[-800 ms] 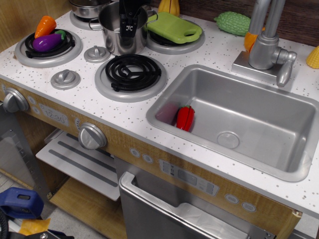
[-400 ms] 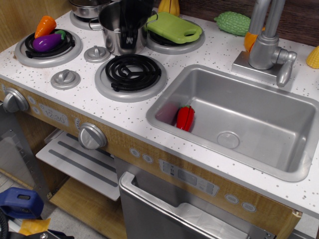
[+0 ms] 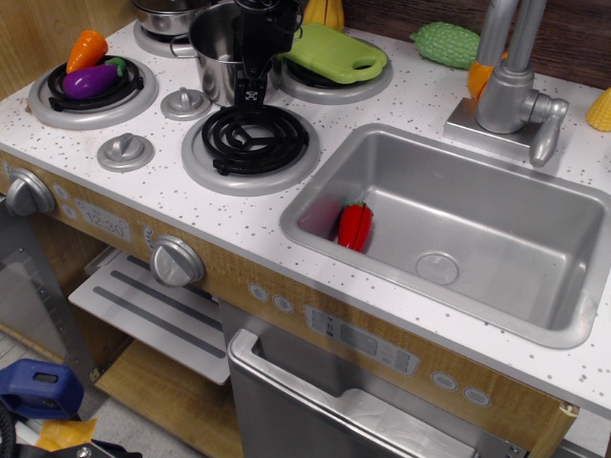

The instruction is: Put pot on stove which is near stove

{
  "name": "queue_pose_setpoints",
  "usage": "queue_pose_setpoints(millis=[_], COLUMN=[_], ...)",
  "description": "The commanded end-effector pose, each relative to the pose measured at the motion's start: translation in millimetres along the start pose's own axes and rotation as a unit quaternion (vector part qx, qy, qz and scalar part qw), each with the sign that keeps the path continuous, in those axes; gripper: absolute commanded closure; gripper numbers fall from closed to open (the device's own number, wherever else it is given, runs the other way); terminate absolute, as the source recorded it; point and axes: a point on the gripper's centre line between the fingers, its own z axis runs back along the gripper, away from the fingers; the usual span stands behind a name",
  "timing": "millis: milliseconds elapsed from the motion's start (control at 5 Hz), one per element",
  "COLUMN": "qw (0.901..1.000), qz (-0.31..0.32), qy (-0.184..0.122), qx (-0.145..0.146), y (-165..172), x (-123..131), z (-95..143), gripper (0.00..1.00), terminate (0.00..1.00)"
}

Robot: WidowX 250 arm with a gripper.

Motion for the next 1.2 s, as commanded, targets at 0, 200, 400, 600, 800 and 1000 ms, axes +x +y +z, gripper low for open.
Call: queue_pose_setpoints(millis=[0, 200, 400, 600, 800, 1000], qw=[0.9992, 0.9991, 0.9991, 0.9990, 0.9988, 0.9974], qz=[0.016, 0.017, 0.015, 0.013, 0.004, -0.010], qy=[-0.005, -0.003, -0.002, 0.001, 0.017, 0.048], qx=[0.036, 0.038, 0.040, 0.043, 0.045, 0.052], y=[15.2, 15.4, 16.4, 18.2, 23.0, 26.3], x=[-10.1, -10.1, -11.0, -11.9, -11.8, -7.4], z=[16.5, 16.7, 16.2, 17.1, 25.7, 42.1], gripper=[1.00, 1.00, 1.00, 1.00, 1.00, 1.00], terminate=[0.00, 0.00, 0.00, 0.00, 0.00, 0.00])
